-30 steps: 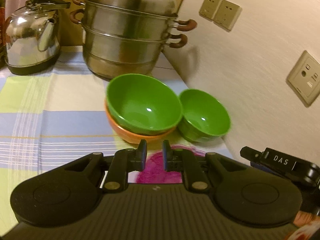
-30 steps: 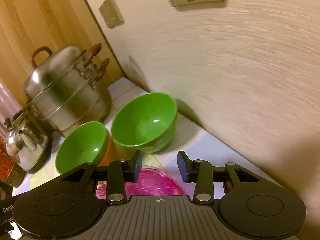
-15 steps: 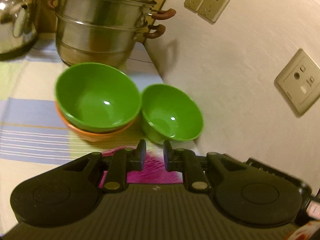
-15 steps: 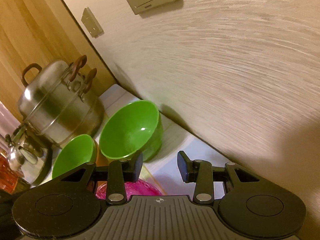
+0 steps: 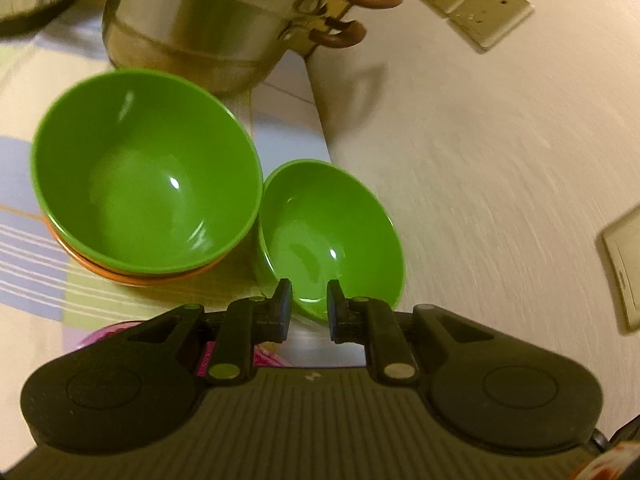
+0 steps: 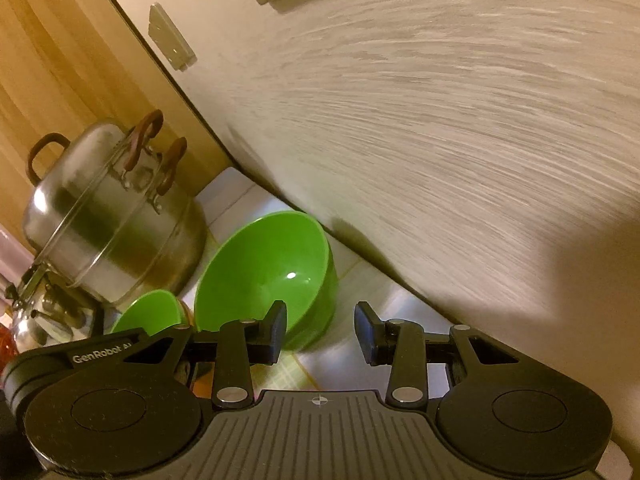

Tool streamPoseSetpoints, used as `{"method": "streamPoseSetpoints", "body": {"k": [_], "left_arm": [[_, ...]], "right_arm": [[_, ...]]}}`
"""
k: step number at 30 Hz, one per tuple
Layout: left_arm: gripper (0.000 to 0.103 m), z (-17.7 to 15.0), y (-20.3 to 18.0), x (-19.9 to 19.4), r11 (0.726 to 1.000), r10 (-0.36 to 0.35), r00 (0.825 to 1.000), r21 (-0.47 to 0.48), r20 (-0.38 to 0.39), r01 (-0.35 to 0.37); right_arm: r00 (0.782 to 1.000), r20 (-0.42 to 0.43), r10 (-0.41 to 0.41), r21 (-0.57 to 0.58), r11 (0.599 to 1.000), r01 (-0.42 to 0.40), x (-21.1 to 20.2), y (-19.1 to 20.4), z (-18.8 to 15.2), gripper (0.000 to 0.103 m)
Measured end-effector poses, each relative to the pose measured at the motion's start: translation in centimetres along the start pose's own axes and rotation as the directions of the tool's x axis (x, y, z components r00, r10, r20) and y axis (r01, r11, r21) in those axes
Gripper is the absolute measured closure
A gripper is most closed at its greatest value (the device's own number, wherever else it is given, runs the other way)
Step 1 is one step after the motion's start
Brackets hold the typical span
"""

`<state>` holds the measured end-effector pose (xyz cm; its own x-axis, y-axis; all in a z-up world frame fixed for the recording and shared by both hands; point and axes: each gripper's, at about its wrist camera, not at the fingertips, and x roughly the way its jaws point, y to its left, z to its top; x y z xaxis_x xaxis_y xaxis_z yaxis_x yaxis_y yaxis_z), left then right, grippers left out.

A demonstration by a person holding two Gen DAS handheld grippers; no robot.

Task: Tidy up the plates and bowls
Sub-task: 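Move both grippers to the rim of the small green bowl, then close the left gripper on the small green bowl rim while the right gripper closes too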

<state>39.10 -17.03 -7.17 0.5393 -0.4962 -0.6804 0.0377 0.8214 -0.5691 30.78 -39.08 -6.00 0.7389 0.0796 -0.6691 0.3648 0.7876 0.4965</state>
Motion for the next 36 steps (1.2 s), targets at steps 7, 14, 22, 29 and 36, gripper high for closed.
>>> {"method": "streamPoseSetpoints", "body": {"k": [7,14,22,29,36], "left_arm": [[0.089,0.2,0.4,1.2,0.999,0.046,0.999,-0.011,0.000,-0.046],[0.088,0.5,0.9,2.1,0.998,0.057,0.998,-0.018,-0.003,-0.057],[0.086,0.7,1.3,3.0,0.997,0.077,0.997,-0.008,-0.001,-0.077],[0.085,0.7,1.5,3.6,0.996,0.086,0.996,-0.010,0.006,-0.085],[0.085,0.7,1.5,3.6,0.997,0.080,0.997,0.010,0.002,-0.080]], "right_arm": [[1.000,-0.009,-0.003,-0.013,1.000,0.003,1.7,0.4,0.5,0.064],[1.000,-0.031,-0.002,-0.006,1.000,0.002,3.2,0.6,0.7,0.064],[0.998,-0.062,-0.012,-0.014,1.000,0.011,5.5,0.8,0.8,0.064],[0.996,-0.072,-0.050,-0.032,0.998,0.048,7.3,0.9,0.6,0.065],[0.996,-0.077,-0.055,-0.016,0.998,0.053,8.4,0.4,0.6,0.079]]}}
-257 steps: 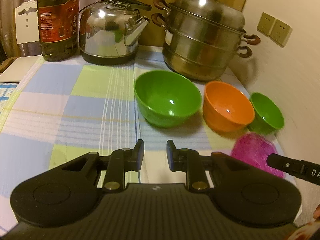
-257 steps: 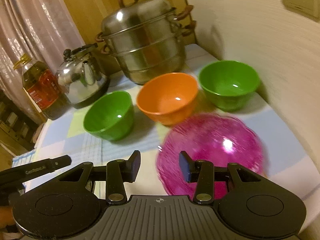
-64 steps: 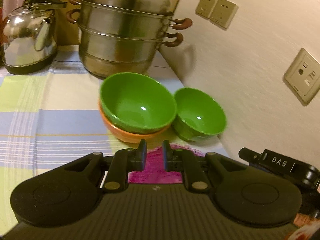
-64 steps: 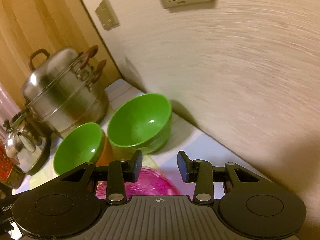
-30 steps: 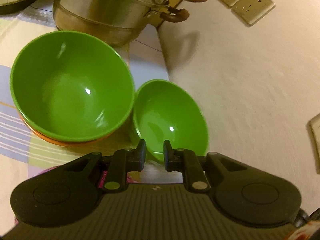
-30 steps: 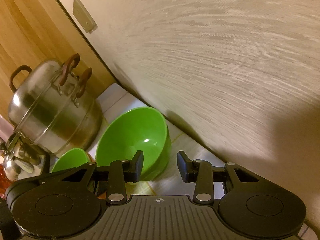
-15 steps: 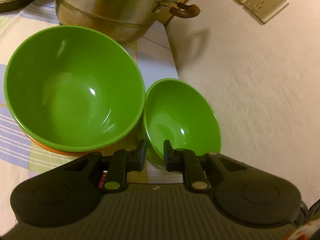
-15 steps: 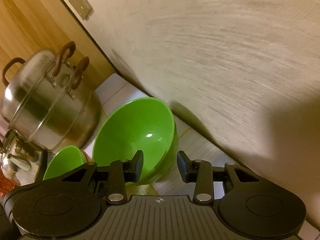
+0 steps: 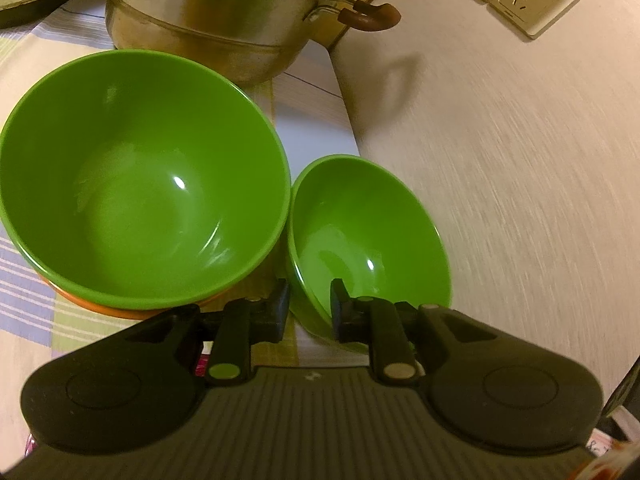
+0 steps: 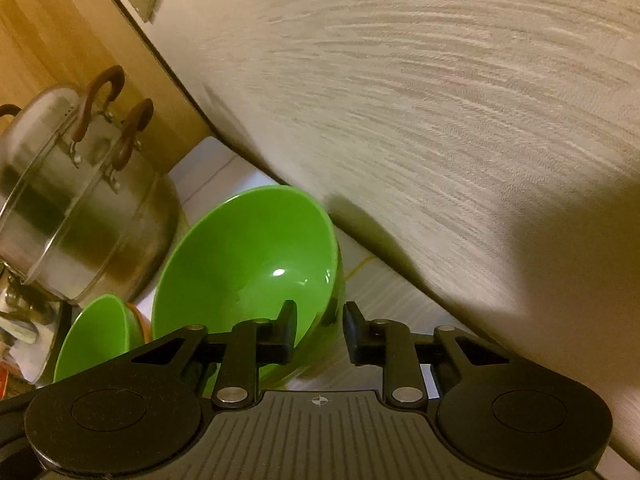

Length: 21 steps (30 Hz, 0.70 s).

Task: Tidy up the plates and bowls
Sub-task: 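Close the left gripper on the small green bowl rim while the right gripper closes too, then carry the small green bowl with both grippers into the stacked bowls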

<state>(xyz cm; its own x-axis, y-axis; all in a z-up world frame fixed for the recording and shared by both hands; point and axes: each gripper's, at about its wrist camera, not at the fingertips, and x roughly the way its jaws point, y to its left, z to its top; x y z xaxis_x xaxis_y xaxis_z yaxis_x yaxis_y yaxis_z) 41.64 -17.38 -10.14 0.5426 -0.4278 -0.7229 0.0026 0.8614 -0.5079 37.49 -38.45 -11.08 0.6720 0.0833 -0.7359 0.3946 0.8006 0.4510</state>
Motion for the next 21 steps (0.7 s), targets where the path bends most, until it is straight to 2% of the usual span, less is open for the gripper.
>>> {"method": "streamPoseSetpoints", "body": {"k": [10,21], "left_arm": [[0.084,0.1,-0.3,-0.2,0.999,-0.017,1.000,0.028,-0.004,0.017],[0.084,0.6,-1.5,-3.4,0.996,-0.065,0.998,0.057,0.019,0.063]], "right_arm": [[0.999,0.018,-0.027,-0.030,0.999,0.027,-0.3,0.5,0.0,0.081],[0.995,0.095,-0.021,-0.045,0.999,0.025,-4.1,1.4,0.1,0.082]]}}
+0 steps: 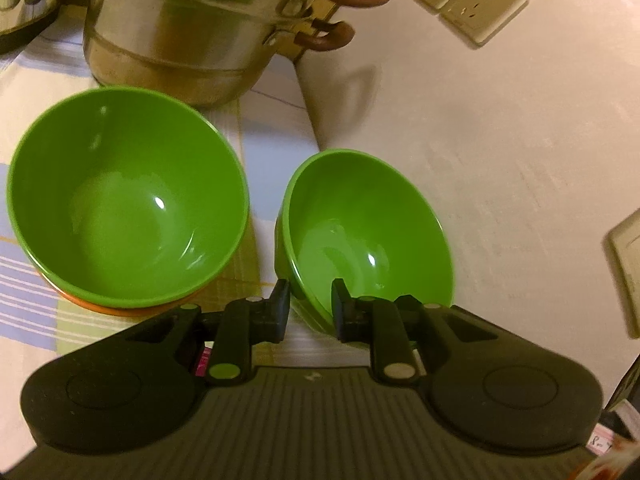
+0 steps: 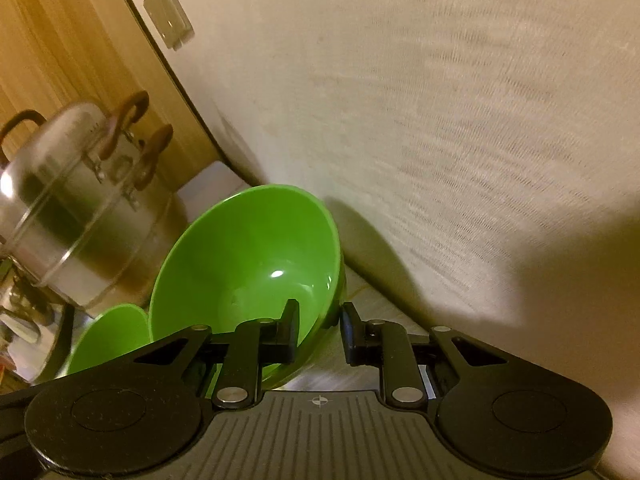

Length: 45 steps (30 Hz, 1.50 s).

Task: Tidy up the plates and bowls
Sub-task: 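Carry the small green bowl with both grippers into the stacked bowls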

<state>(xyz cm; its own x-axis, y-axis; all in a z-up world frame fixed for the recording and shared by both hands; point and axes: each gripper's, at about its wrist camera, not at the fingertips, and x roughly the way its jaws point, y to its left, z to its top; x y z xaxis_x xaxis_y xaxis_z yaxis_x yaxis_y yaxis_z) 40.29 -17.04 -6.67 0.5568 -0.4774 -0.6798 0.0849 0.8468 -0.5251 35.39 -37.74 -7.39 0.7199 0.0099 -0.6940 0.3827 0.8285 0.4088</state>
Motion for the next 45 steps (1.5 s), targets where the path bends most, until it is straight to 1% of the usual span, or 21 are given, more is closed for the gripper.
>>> {"method": "streamPoseSetpoints", "body": {"k": [4,9,15,19,22,25,29,34,45], "left_arm": [[0.084,0.3,-0.3,-1.6,1.000,-0.006,1.000,0.009,0.020,0.006],[0.084,1.1,-0.2,-3.4,1.000,0.003,0.998,0.016,0.055,-0.004],[0.084,2.4,0.8,-5.9,1.000,0.019,0.995,0.011,0.102,-0.020],[0.084,3.4,1.6,-7.5,0.999,0.041,0.990,0.015,0.133,-0.044],[0.084,3.9,2.7,-8.4,0.998,0.057,0.988,0.004,0.142,-0.058],[0.084,4.1,4.0,-9.2,0.997,0.080,0.986,-0.007,0.149,-0.079],[0.084,4.1,5.6,-9.4,0.994,0.108,0.984,-0.026,0.145,-0.105],[0.084,3.8,7.2,-9.0,0.992,0.123,0.985,-0.045,0.125,-0.118],[0.083,3.3,9.2,-8.0,0.988,0.144,0.985,-0.074,0.095,-0.138]], "right_arm": [[0.999,0.025,0.020,0.000,1.000,-0.020,-1.4,0.5,0.2,0.082],[0.997,0.051,0.058,-0.015,0.998,-0.057,-2.6,1.7,0.0,0.082],[0.991,0.076,0.112,-0.039,0.993,-0.109,-3.5,4.0,-0.1,0.082],[0.985,0.080,0.151,-0.054,0.988,-0.147,-3.7,5.8,-0.5,0.082],[0.982,0.067,0.177,-0.068,0.983,-0.173,-3.6,6.9,-0.9,0.082],[0.979,0.036,0.200,-0.084,0.977,-0.197,-2.9,8.3,-1.3,0.081],[0.977,-0.007,0.212,-0.108,0.971,-0.211,-2.1,9.6,-2.1,0.081],[0.977,-0.067,0.203,-0.126,0.970,-0.210,-0.5,10.4,-2.9,0.081],[0.977,-0.133,0.166,-0.173,0.967,-0.188,1.5,11.3,-4.0,0.081]]}}
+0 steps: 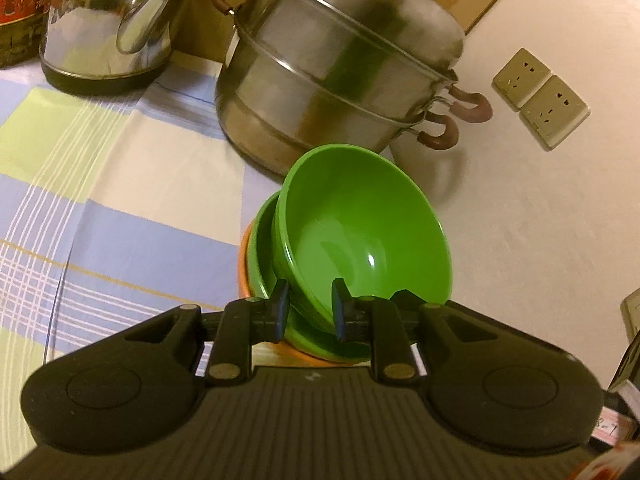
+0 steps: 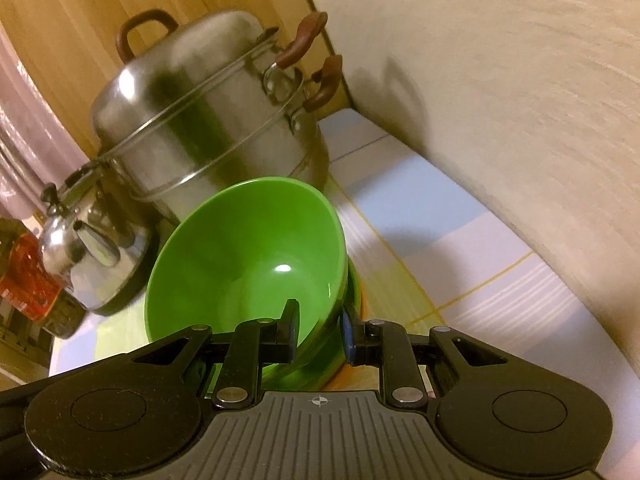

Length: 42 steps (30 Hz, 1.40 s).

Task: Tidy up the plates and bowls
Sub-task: 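Carry the small green bowl with both grippers into the stacked bowls, then open both grippers to release the small green bowl onto the stack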

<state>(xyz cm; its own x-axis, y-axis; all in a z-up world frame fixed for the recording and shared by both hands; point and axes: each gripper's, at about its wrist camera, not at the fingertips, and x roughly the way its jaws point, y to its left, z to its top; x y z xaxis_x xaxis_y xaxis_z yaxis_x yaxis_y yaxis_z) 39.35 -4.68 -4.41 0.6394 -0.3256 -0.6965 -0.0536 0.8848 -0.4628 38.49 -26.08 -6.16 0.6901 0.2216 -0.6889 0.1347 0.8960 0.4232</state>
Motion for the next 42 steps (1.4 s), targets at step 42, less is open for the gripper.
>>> {"method": "streamPoseSetpoints", "body": {"k": [42], "left_arm": [[0.081,-1.2,1.8,-4.1,0.999,0.036,0.998,0.011,0.055,-0.037]], "right_arm": [[0.996,0.093,-0.016,0.011,1.000,0.016,-3.3,-1.7,-0.5,0.064]]}}
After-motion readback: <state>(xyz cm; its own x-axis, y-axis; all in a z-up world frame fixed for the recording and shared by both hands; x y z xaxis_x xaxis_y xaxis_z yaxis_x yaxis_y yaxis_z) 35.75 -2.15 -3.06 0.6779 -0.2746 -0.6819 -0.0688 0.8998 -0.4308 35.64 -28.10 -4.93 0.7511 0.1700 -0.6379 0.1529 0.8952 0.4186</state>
